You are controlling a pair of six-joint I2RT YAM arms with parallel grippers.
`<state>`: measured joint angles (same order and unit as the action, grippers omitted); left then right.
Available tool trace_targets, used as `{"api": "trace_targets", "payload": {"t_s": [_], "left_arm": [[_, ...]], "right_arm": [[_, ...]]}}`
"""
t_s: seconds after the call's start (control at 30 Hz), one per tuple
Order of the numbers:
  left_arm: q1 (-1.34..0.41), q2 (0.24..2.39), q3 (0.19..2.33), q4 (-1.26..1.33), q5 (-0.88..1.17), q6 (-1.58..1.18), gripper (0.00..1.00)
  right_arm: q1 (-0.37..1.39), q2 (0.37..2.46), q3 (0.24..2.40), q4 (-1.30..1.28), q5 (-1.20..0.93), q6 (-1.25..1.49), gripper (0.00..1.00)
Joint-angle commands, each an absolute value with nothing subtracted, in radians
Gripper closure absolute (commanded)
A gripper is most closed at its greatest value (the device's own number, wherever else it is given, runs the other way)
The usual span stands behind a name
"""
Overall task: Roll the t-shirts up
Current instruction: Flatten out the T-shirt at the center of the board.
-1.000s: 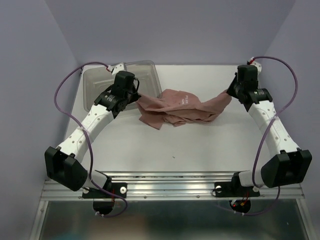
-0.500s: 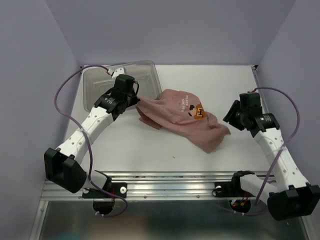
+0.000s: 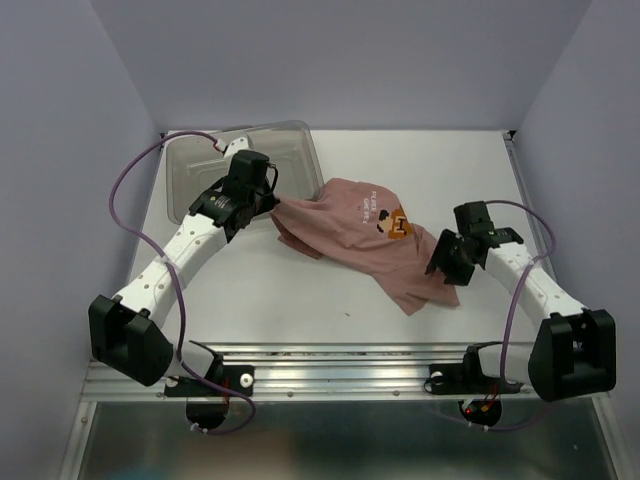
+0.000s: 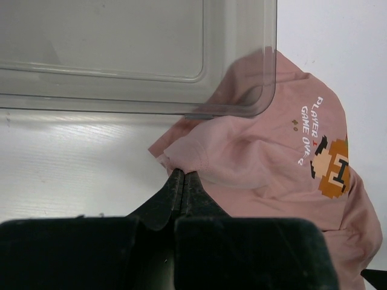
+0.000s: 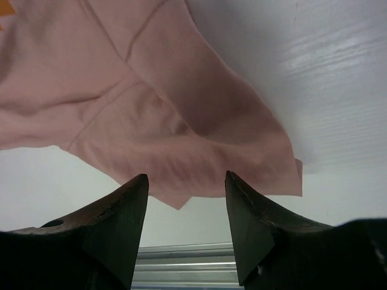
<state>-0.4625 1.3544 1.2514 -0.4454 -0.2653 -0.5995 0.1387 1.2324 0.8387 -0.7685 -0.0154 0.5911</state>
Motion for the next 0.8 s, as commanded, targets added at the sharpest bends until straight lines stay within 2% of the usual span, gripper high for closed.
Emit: {"api": "trace_targets", "payload": {"t_s": [0.0, 0.13, 0.27, 0.33, 0.37, 0.43, 0.47, 0.5, 0.63, 0.77], "left_arm": [[-0.459, 1.341, 1.239, -0.422, -0.282, -0.598, 1.0], [-0.457, 1.335, 1.236, -0.422, -0.284, -0.597, 1.0], [-0.459, 1.325, 1.224, -0.42, -0.281, -0.601, 1.0], [-0.457, 1.318, 1.215, -0.42, -0.281, -0.603, 1.0], [-0.459, 1.316, 1.212, -0.42, -0.282, -0.604, 1.0], [-0.459, 1.302, 1.203, -0.422, -0.285, -0.606, 1.0], [-0.459, 1.299, 1.19, -0.423, -0.287, -0.607, 1.0], [-0.457, 1.293, 1.183, -0.422, -0.293, -0.609, 1.0], [-0.457, 1.266, 1.161, -0.433, -0.345, -0.611, 1.0], [-0.456, 1.256, 1.147, -0.446, -0.403, -0.598, 1.0]], "right_arm": [[0.141, 1.218, 0.808, -0.704, -0.087, 0.589, 0.4], [0.141, 1.23, 0.746, -0.628, -0.169, 0.614, 0.4], [0.225, 1.275, 0.667, -0.543, -0.163, 0.65, 0.46], [0.313, 1.318, 0.649, -0.506, -0.146, 0.686, 0.55], [0.346, 1.328, 0.643, -0.483, -0.143, 0.719, 0.65], [0.417, 1.354, 0.65, -0.462, -0.14, 0.751, 0.75], [0.481, 1.361, 0.666, -0.453, -0.14, 0.782, 0.84], [0.512, 1.368, 0.673, -0.427, -0.144, 0.793, 0.87], [0.633, 1.437, 0.757, -0.397, -0.166, 0.784, 0.91], [0.681, 1.431, 0.868, -0.509, -0.052, 0.744, 0.91]]}}
